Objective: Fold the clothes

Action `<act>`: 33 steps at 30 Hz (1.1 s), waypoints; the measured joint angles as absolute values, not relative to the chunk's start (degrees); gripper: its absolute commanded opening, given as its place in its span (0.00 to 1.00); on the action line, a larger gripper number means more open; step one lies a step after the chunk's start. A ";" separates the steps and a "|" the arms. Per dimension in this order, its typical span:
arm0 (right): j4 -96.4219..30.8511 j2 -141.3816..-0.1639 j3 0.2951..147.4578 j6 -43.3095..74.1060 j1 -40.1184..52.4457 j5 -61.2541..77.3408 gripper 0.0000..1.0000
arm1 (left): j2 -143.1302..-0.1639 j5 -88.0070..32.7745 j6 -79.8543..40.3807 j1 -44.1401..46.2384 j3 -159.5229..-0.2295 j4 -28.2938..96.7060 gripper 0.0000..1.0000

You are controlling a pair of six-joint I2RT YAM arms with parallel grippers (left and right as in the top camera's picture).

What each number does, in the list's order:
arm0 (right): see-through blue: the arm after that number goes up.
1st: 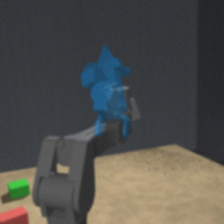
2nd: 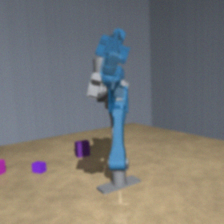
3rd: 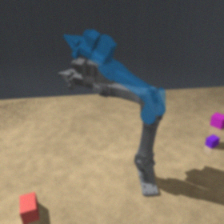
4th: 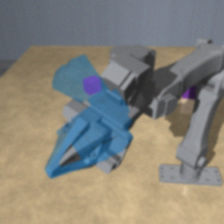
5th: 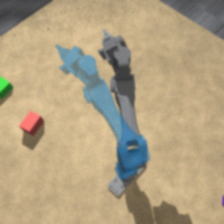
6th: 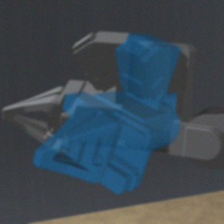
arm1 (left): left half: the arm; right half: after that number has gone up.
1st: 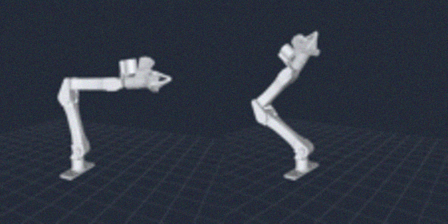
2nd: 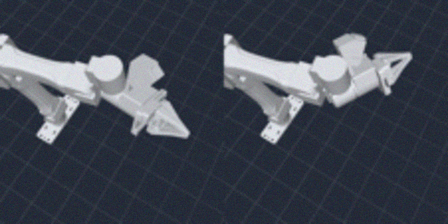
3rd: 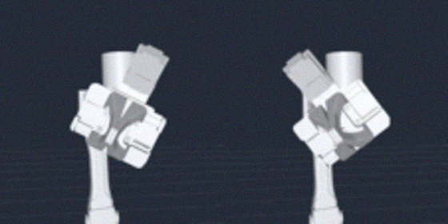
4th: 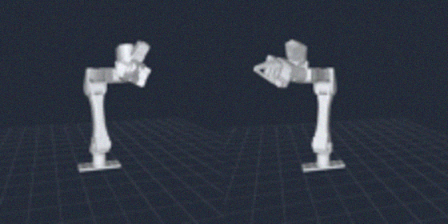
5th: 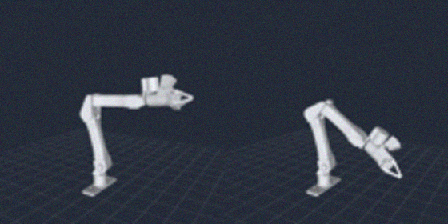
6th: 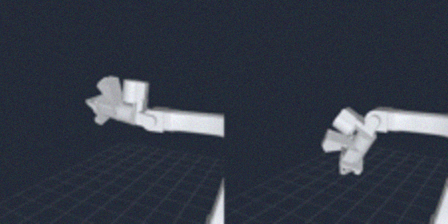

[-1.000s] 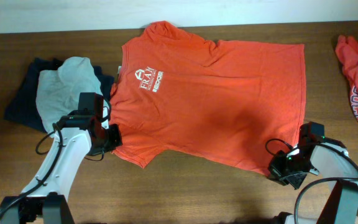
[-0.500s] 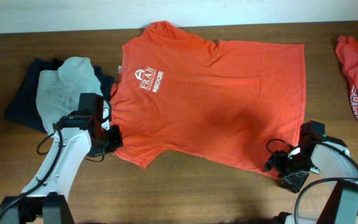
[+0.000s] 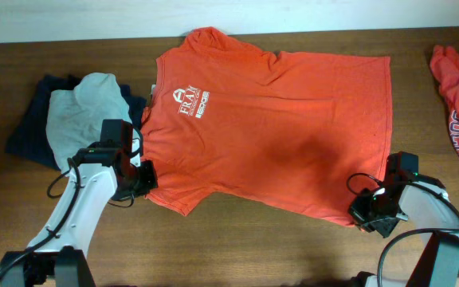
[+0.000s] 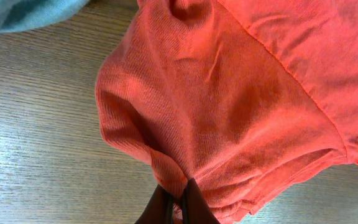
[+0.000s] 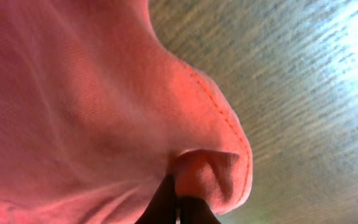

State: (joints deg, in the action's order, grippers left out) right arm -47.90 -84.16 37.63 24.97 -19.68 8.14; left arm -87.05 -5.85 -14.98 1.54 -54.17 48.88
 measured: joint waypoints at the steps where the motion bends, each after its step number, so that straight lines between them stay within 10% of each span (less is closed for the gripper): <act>1: -48.73 -84.16 37.85 24.43 -19.68 7.99 0.04 | -87.05 -5.85 -14.98 1.54 -54.17 48.90 0.01; 16: -64.60 -77.32 44.49 20.99 -19.68 8.29 0.04 | -75.75 -8.23 -14.96 1.54 -54.17 56.84 0.01; 33: -51.53 -76.12 44.49 22.83 -19.68 14.48 0.04 | -73.76 -12.58 -14.52 1.54 -56.25 41.89 0.01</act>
